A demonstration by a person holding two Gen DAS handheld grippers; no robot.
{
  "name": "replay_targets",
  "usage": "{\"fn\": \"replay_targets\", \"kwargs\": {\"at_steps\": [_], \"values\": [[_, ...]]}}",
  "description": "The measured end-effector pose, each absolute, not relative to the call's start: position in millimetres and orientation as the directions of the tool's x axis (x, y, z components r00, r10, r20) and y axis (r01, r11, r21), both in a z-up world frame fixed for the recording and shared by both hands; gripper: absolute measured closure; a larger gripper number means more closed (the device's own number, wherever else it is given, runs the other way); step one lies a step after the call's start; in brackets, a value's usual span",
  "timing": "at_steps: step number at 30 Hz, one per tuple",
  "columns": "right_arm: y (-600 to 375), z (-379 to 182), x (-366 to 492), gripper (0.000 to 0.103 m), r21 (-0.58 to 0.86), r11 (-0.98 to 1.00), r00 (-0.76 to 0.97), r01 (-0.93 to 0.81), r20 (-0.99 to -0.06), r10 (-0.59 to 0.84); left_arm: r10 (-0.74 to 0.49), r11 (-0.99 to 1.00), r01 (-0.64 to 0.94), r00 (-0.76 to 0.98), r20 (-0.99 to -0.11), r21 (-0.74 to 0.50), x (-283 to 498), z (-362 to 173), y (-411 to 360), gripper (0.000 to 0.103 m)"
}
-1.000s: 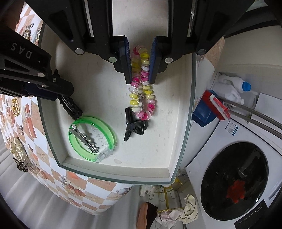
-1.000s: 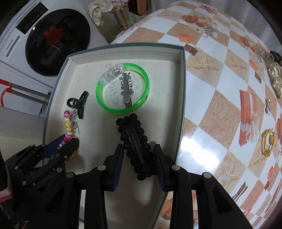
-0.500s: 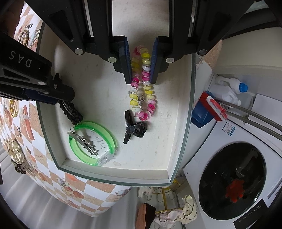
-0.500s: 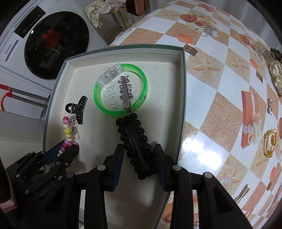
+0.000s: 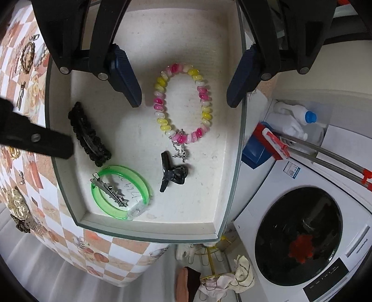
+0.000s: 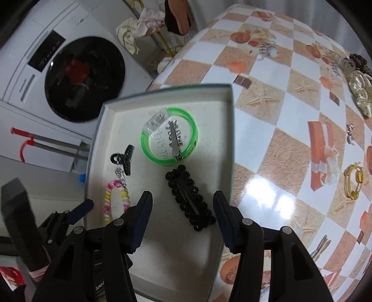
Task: Organize jewelry
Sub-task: 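Move the right tool to the clear bracelet while the left tool reaches the braided bracelet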
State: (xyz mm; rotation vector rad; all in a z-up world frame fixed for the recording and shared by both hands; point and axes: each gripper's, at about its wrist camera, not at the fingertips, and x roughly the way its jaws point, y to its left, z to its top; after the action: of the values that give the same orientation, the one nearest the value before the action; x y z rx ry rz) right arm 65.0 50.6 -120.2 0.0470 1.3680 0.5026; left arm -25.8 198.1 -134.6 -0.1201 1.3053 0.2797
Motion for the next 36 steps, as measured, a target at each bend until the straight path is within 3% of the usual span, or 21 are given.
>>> {"fn": "replay_targets", "kwargs": {"at_steps": [6,7,8,11,16,36], "values": [[21.7,-110.7,59.0,0.043,0.331,0.907,0.137,-0.260,-0.917,0.375,0.141,0.967,-0.243,0.234,-0.962,0.082,-24.4,-130.5,188.6,0.021],[15.3,-110.3,58.4,0.040,0.330,0.911,0.140,-0.248,-0.918,0.371,0.143,0.968,-0.238,0.236,-0.961,0.085,-24.4,-129.7,187.4,0.002],[12.2,-109.1,58.8,0.039,0.330,0.914,0.142,-0.237,-0.919,0.368,0.156,0.967,-0.234,0.246,-0.957,0.098,-24.2,-127.2,184.3,0.000],[-7.1,-108.5,56.0,0.035,0.329,0.924,0.155,-0.193,-0.920,0.360,0.159,0.974,-0.197,0.255,-0.954,0.110,-21.7,-123.4,175.4,0.000],[-51.5,-108.2,53.6,0.020,0.328,0.938,0.188,-0.109,-0.920,0.343,0.145,0.984,-0.138,0.267,-0.953,0.111,-13.1,-115.3,153.9,0.000],[-202.8,-133.0,-20.4,0.019,0.196,0.962,0.150,0.189,-0.974,0.169,-0.049,0.981,0.196,0.281,-0.959,0.007,3.0,-98.3,21.6,0.000]]}}
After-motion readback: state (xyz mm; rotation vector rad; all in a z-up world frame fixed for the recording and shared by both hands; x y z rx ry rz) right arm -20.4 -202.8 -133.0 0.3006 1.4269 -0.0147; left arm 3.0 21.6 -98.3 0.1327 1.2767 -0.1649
